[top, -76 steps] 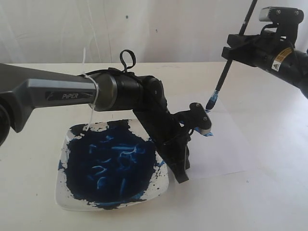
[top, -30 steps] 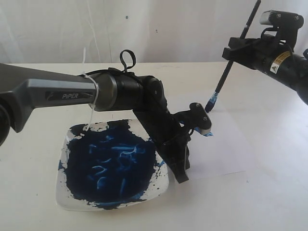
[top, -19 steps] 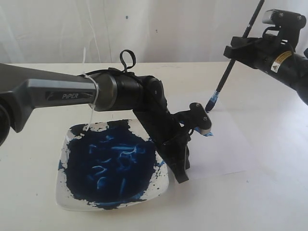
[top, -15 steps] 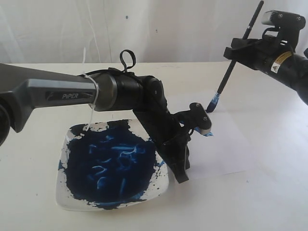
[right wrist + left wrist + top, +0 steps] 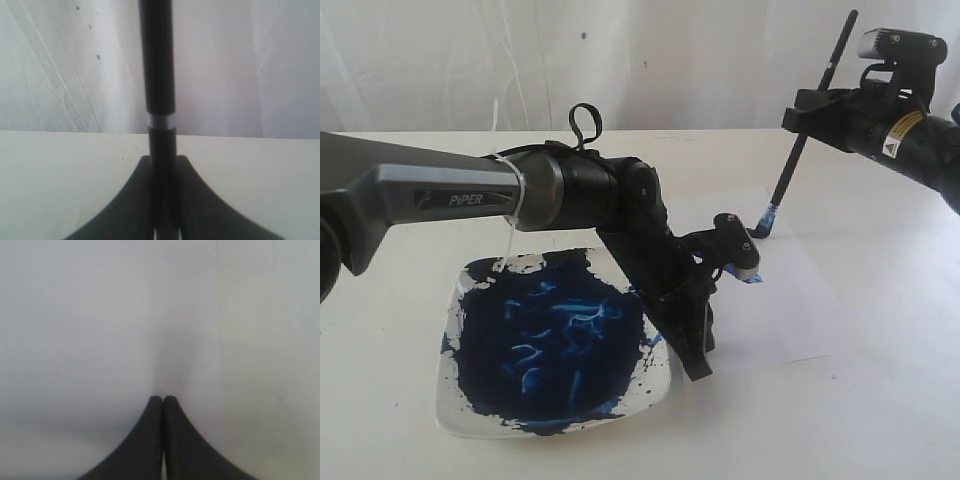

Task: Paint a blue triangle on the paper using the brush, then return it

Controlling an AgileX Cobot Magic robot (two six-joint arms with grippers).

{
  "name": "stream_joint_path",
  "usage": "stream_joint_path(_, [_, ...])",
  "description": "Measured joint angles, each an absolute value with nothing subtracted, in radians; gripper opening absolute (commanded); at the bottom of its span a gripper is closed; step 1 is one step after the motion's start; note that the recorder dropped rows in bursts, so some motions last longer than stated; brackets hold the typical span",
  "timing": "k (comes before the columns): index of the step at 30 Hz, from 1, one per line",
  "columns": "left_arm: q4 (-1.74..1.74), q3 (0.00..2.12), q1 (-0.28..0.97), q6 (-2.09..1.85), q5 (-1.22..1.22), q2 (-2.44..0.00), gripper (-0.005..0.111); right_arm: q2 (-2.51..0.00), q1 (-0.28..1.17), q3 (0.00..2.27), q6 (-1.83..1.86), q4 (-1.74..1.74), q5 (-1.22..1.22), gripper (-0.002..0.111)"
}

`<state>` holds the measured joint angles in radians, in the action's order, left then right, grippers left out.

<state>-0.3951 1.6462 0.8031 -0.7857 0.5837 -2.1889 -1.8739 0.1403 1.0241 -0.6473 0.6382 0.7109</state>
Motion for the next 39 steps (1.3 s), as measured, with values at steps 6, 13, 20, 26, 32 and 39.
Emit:
stream_joint_path(6, [-0.395,1.646,0.803,-0.786,0.584,-2.189,0.000,-1.874,0.140,1.024,-0.682,0.685,0.711,0.000])
stream_joint_path(13, [-0.395,1.646,0.803,-0.786,0.584,-2.189,0.000,-1.874,0.140,1.024,-0.698,0.693,0.711,0.000])
stream_joint_path(20, [-0.395,1.646,0.803,-0.786,0.584,-2.189,0.000,-1.852,0.140,1.024,-0.710,0.704,0.689,0.000])
stream_joint_path(26, [-0.395,1.646,0.803,-0.786,0.584,-2.189,0.000,-1.824,0.140,1.024,-0.714,0.714,0.623,0.000])
stream_joint_path(32, [-0.395,1.646,0.803,-0.786,0.584,-2.189,0.000,-1.821,0.140,1.024,-0.731,0.722,0.607,0.000])
stream_joint_path(39, [-0.395,1.646,0.803,-0.786,0.584,-2.189,0.000,-1.814,0.140,1.024,-0.784,0.790,0.605,0.000])
